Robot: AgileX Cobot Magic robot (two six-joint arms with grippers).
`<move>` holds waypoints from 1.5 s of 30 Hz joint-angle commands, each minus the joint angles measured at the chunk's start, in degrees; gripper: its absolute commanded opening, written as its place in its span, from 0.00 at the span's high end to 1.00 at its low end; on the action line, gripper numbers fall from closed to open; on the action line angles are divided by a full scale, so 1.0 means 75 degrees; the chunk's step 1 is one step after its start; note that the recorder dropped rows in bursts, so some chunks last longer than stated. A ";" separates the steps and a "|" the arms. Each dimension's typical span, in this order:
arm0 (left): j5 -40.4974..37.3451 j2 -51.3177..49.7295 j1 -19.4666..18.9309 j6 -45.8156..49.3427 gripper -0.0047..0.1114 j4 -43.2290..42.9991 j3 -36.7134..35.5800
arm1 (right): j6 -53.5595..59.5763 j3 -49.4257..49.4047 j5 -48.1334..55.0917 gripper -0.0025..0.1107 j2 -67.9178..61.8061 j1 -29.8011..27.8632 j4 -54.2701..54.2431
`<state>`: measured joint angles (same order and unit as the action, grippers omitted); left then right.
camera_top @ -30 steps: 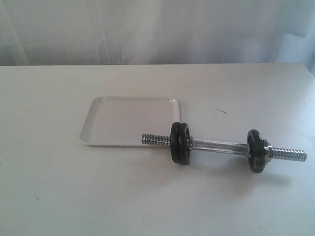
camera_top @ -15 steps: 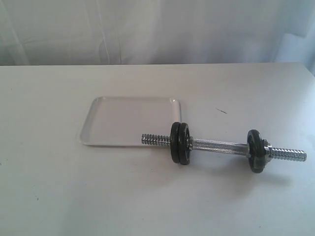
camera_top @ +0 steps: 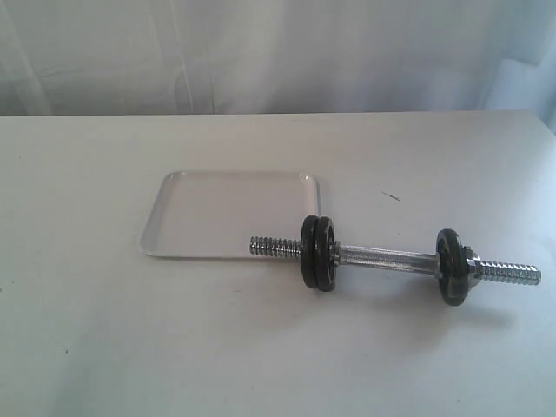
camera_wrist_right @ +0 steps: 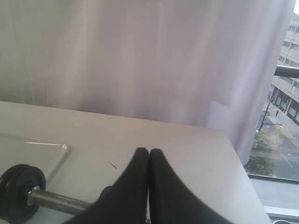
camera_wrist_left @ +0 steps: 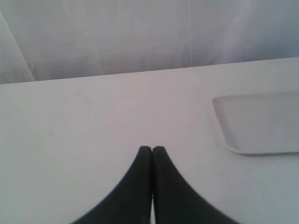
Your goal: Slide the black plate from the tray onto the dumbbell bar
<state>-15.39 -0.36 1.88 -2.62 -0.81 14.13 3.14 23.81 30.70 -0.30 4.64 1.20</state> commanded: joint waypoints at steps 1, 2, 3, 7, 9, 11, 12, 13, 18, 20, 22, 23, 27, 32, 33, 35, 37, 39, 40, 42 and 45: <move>0.1042 0.0049 -0.0014 0.0073 0.96 0.0016 -0.1015 | -0.0117 -0.0830 -0.1299 0.98 0.0040 0.0033 -0.0019; 0.1196 0.0049 -0.0014 0.0133 0.96 0.0016 -0.1182 | -0.0116 -0.1006 -0.1459 0.98 0.0040 0.0033 -0.0019; 0.1341 0.0049 -0.0014 0.0163 0.96 0.0016 -0.1374 | -0.0098 -0.1145 -0.1611 0.98 0.0040 0.0033 -0.0019; 0.1681 0.0049 -0.0014 0.0206 0.96 0.0016 -0.1884 | -0.0062 -0.1834 -0.2046 0.98 0.0040 0.0033 -0.0019; 0.1332 0.0049 -0.0014 0.0278 0.96 0.0016 -0.1884 | -0.0045 -0.2196 -0.2318 0.98 0.0040 0.0033 0.0043; 0.1153 0.0049 -0.0014 0.0485 0.96 0.0016 -0.1884 | -0.0045 -0.2574 -0.2559 0.98 0.0040 0.0033 0.0043; 0.1014 0.0049 -0.0014 0.0518 0.96 0.0016 -0.1884 | -0.0045 -0.2757 -0.2642 0.98 0.0040 0.0033 0.0043; 0.0910 0.0049 -0.0014 0.0518 0.96 0.0016 -0.1884 | -0.0045 -0.2937 -0.2681 0.98 0.0040 0.0033 0.0043; 0.0786 0.0049 -0.0014 0.0518 0.96 0.0016 -0.1884 | -0.0045 -0.3174 -0.2542 0.98 0.0040 0.0033 0.0043; 0.0786 0.0049 -0.0014 0.0518 0.96 0.0016 -0.1884 | -0.0075 -0.3174 -0.2699 0.98 0.0040 0.0033 0.0043; 0.0786 0.0049 -0.0014 0.0518 0.96 0.0016 -0.1884 | -0.0075 -0.3174 -0.2738 0.98 0.0040 0.0033 0.0043; 0.0786 0.0049 -0.0014 0.0518 0.96 0.0016 -0.1884 | -0.0075 -0.3174 -0.2738 0.98 0.0040 0.0033 0.0043; 0.0786 0.0049 -0.0014 0.0518 0.96 0.0016 -0.1884 | -0.0075 -0.3174 -0.2750 0.98 0.0040 0.0033 0.0043; 0.0786 0.0049 -0.0014 0.0518 0.96 0.0016 -0.1884 | -0.0075 -0.3174 -0.2758 0.98 0.0040 0.0033 0.0043; 0.0786 0.0049 -0.0014 0.0518 0.96 0.0016 -0.1884 | -0.0075 -0.3174 -0.2755 0.98 0.0040 0.0033 0.0021; 0.0786 0.0049 -0.0014 0.0518 0.96 0.0016 -0.1884 | -0.0075 -0.3174 -0.2755 0.98 0.0040 0.0033 0.0011; 0.0786 0.0049 -0.0014 0.0518 0.96 0.0016 -0.1884 | -0.0075 -0.3174 -0.2755 0.98 0.0040 0.0033 0.0011; 0.0786 0.0049 -0.0014 0.0518 0.96 0.0016 -0.1884 | -0.0075 -0.3174 -0.2740 0.98 0.0040 0.0033 0.0013; 0.0786 0.0049 -0.0014 0.0518 0.96 0.0016 -0.1884 | -0.0091 -0.3174 -0.2740 0.98 0.0040 0.0033 0.0013; 0.0786 0.0049 -0.0014 0.0518 0.96 0.0016 -0.1884 | -0.0091 -0.3174 -0.2740 0.98 0.0040 0.0033 0.0013; 0.0786 0.0049 -0.0014 0.0518 0.96 0.0016 -0.1884 | -0.0091 -0.3174 -0.2740 0.98 0.0040 0.0033 -0.0024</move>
<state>-9.21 -0.26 1.88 1.15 -0.89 0.26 2.63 0.29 10.72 -0.30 4.64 1.31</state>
